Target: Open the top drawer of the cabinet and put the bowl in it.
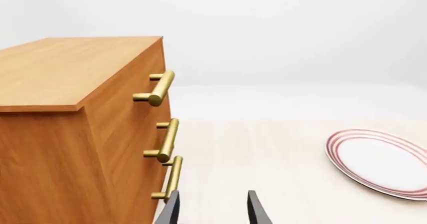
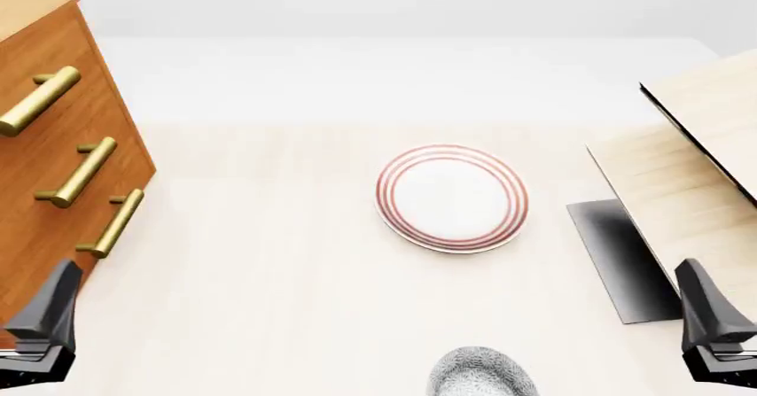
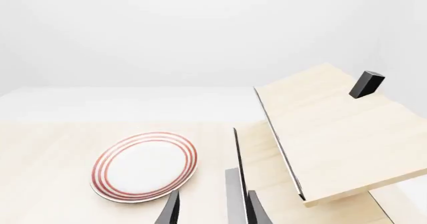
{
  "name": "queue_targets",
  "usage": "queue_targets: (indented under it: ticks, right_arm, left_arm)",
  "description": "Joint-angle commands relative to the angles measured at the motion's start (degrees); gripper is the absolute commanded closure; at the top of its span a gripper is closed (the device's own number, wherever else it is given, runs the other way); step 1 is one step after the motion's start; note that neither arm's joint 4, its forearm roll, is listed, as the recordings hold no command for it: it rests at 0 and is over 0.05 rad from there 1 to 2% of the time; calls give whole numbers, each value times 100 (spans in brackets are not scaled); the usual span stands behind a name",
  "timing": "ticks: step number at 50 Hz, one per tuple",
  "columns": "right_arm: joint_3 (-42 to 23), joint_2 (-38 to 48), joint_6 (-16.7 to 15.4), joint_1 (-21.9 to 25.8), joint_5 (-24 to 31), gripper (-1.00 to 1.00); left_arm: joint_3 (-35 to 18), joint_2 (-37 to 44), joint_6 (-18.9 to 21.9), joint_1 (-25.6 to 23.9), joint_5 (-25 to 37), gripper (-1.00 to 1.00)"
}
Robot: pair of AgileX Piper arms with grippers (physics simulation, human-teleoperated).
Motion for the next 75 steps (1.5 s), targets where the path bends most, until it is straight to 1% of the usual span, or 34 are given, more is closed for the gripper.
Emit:
queue_targets:
  ticks: [1, 8, 11, 12, 14, 15, 19, 22, 25, 27, 29, 31, 34, 35, 36, 40, 41, 44, 45, 46, 48, 53, 55, 58, 59, 61, 62, 64, 65, 68, 70, 71, 72, 75]
  right_arm:
    - [2, -1, 1, 1, 2, -100]
    - [2, -3, 3, 1, 1, -100]
    - [2, -4, 1, 1, 1, -100]
    - [2, -1, 4, 0, 2, -100]
    - [2, -2, 4, 0, 1, -100]
    - [2, 1, 4, 2, 1, -100]
    - [2, -4, 0, 1, 1, -100]
    - [1, -6, -3, 0, 1, -100]
    - [2, -6, -2, 1, 1, -100]
    - [1, -8, -1, 2, 0, -100]
    - [2, -5, 0, 0, 1, -100]
    - [1, -6, -3, 0, 1, -100]
    - [1, -7, -2, 0, 1, -100]
    - [2, -2, 2, 1, 1, -100]
    - [2, -2, 1, 0, 1, -100]
    - [2, -6, 0, 2, 1, -100]
    - [2, -2, 5, 1, 1, -100]
    - [2, -2, 2, 1, 1, -100]
    - [2, -2, 3, -1, 1, -100]
    - [2, -3, 3, 2, 1, -100]
    - [2, -2, 1, 1, 1, -100]
    - [2, -4, 1, 1, 1, -100]
    - [2, -5, 2, -1, 1, -100]
    - [2, -5, -2, 2, 1, -100]
    - [1, -8, -1, 1, 1, -100]
    - [2, -4, 2, 0, 1, -100]
    - [2, -7, -1, 0, 1, -100]
    - [2, -5, -1, 1, 1, -100]
    - [2, -5, -2, 0, 1, -100]
    - [2, -7, -1, 1, 1, -100]
    - [2, -1, 2, 0, 2, -100]
    - [2, -5, 1, 1, 1, -100]
    - [2, -3, 3, 2, 1, -100]
    - [2, -5, 0, 1, 1, -100]
  left_arm:
    - [-3, 196, 397, -66, -98, -100]
    - [-6, 732, 1013, -122, -465, -100]
    - [-11, 1149, 1279, -99, -785, -100]
    - [-24, 1414, 1445, -162, -998, -100]
    - [-33, 1482, 1516, -168, -1054, -100]
    - [-63, 1515, 1669, -198, -1047, -100]
    - [-215, 1616, 2005, -258, -1015, -100]
    - [-273, 1840, 2367, -325, -1141, -100]
    - [-410, 1784, 2462, -369, -1006, -100]
    - [-435, 1813, 2673, -355, -996, -100]
    - [-472, 1834, 2763, -329, -970, -100]
    - [-500, 1914, 3029, -336, -1032, -100]
    - [-705, 1881, 3083, -408, -862, -100]
    - [-683, 1913, 3301, -378, -906, -100]
    - [-672, 1963, 3389, -374, -961, -100]
    - [-730, 2136, 3549, -405, -1080, -100]
    - [-698, 2158, 3716, -364, -1135, -100]
    - [-823, 2318, 3748, -426, -1196, -100]
    - [-815, 2354, 3870, -422, -1254, -100]
    - [-760, 2438, 4114, -379, -1399, -100]
    - [-855, 2530, 4136, -422, -1424, -100]
    - [-886, 2750, 4620, -349, -1692, -100]
    - [-946, 2787, 4702, -361, -1715, -100]
    - [-908, 2806, 4964, -305, -1810, -100]
    - [-1027, 2847, 4924, -309, -1751, -100]
    - [-1053, 2868, 4952, -317, -1770, -100]
    - [-1028, 2948, 5190, -248, -1930, -100]
    - [-1050, 3021, 5237, -242, -1992, -100]
    - [-1076, 3129, 5417, -205, -2117, -100]
    - [-1071, 3390, 5715, -149, -2408, -100]
    - [-1112, 3474, 5839, -99, -2493, -100]
    - [-1215, 3507, 5792, -107, -2413, -100]
    - [-1260, 3493, 5876, -79, -2414, -100]
    - [-1286, 3542, 6009, -61, -2486, -100]
